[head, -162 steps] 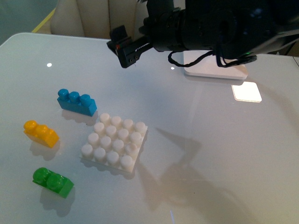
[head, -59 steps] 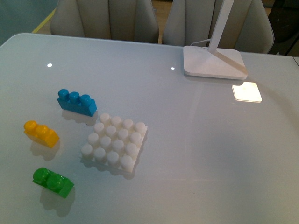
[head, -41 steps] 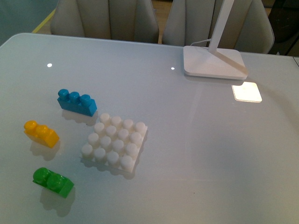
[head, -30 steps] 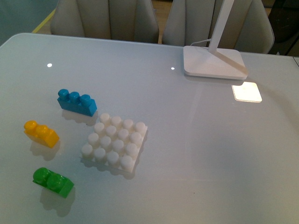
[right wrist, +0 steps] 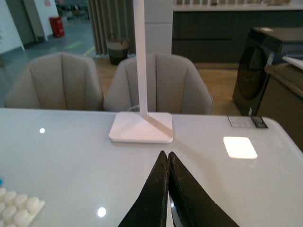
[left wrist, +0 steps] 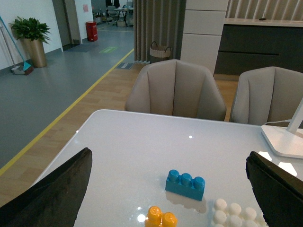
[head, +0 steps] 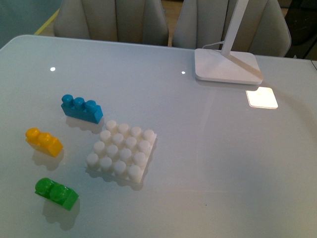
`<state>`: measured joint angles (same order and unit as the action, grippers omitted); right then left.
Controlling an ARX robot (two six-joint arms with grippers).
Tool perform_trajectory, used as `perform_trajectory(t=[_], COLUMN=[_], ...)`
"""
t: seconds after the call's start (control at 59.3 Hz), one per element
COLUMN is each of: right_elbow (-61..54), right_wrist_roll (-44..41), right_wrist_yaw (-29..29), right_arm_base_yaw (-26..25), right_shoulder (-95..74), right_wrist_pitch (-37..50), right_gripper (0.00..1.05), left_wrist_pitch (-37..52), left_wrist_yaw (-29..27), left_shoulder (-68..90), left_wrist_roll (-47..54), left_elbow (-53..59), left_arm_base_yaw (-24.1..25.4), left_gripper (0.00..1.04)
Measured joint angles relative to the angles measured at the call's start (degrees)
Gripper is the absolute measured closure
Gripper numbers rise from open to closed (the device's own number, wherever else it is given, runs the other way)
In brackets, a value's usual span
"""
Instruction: Insert yellow block into base center
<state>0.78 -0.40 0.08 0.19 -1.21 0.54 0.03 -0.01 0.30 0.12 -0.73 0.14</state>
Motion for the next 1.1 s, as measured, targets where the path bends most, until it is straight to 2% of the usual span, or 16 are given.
perform_trajectory(t=[0.169,0.64,0.826,0.86,0.91,0.944,0.994,1.096], right_elbow=[0.0,0.0,0.0,0.0,0.0,0.0,0.0,0.0], right_wrist_roll=[0.0,0.0,0.0,0.0,0.0,0.0,0.0,0.0], right_wrist_yaw=[0.0,0.0,0.0,0.0,0.0,-0.1,-0.1,0.0], right_arm_base_yaw=[0.0,0.0,0.0,0.0,0.0,0.0,0.0,0.0], right_shoulder=[0.8,0.9,0.9,0.9,0.9,0.9,0.9,0.9], right_wrist_pitch=[-0.4,-0.4,-0.4,-0.4,-0.4,-0.5,-0.4,-0.5], right_gripper=[1.01,0.08,0.09,0.09,0.09,0.09,0.09,0.09], left_wrist_pitch=[0.0,0.0,0.0,-2.3,-14.2,-18.4,-20.8,-17.0], left_wrist_yaw=[0.0,0.0,0.0,2.8,12.7,16.1,17.5,16.0], left_shoulder=[0.0,0.0,0.0,1.2,8.5,13.0,19.0,26.5], left_wrist_roll=[0.0,0.0,0.0,0.2,0.5,0.5,0.5,0.4], left_elbow=[0.0,0.0,0.0,-0.7,-5.9,-8.0,-9.4,-10.2], left_arm_base_yaw=[0.0,0.0,0.0,0.7,2.3,1.9,0.0,-3.8], left_gripper=[0.07,0.07,0.07,0.07,0.07,0.07,0.07,0.07])
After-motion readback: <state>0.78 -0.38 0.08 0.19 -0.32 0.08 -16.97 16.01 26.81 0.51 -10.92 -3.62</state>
